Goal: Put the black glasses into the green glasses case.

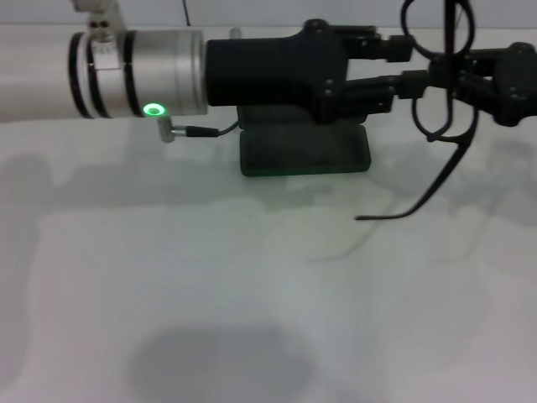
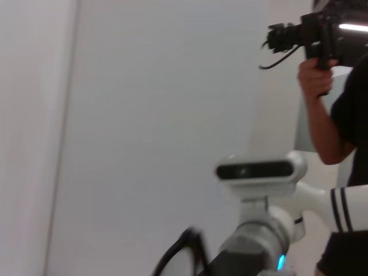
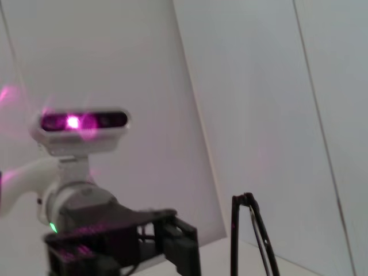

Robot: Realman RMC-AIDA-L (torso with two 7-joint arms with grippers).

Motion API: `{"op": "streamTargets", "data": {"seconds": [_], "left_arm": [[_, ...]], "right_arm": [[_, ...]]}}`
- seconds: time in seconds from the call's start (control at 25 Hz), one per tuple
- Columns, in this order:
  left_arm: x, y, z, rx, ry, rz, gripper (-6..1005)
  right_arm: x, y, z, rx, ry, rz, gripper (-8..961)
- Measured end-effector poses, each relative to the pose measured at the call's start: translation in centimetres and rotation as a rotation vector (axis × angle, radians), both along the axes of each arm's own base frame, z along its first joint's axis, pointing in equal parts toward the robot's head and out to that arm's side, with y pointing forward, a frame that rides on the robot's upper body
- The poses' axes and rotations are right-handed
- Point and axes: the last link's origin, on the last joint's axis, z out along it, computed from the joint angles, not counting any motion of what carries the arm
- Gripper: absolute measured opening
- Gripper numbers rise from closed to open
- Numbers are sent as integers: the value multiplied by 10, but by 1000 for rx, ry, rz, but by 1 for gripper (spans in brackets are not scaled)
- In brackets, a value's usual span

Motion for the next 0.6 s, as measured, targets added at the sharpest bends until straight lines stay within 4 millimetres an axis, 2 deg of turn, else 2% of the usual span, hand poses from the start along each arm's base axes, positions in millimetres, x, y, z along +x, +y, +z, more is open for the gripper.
{"op": "streamTargets", "data": {"seconds": [0.16,0.28,0.44,0.6], "left_arm": [[-15,1,2,27,33,39,526],[-22,2,-8,27,94,56,526],[-12,-2,-27,-27,145,12,526],[5,-12,-44,-103,175,-81,526]], "right_arm": [[0,-7,18,-8,49,38,108],[-7,-8,29,25,136,65,108],[-20,-6,27,79,241,85,107],[-33,1,16,83,294,102,107]]}}
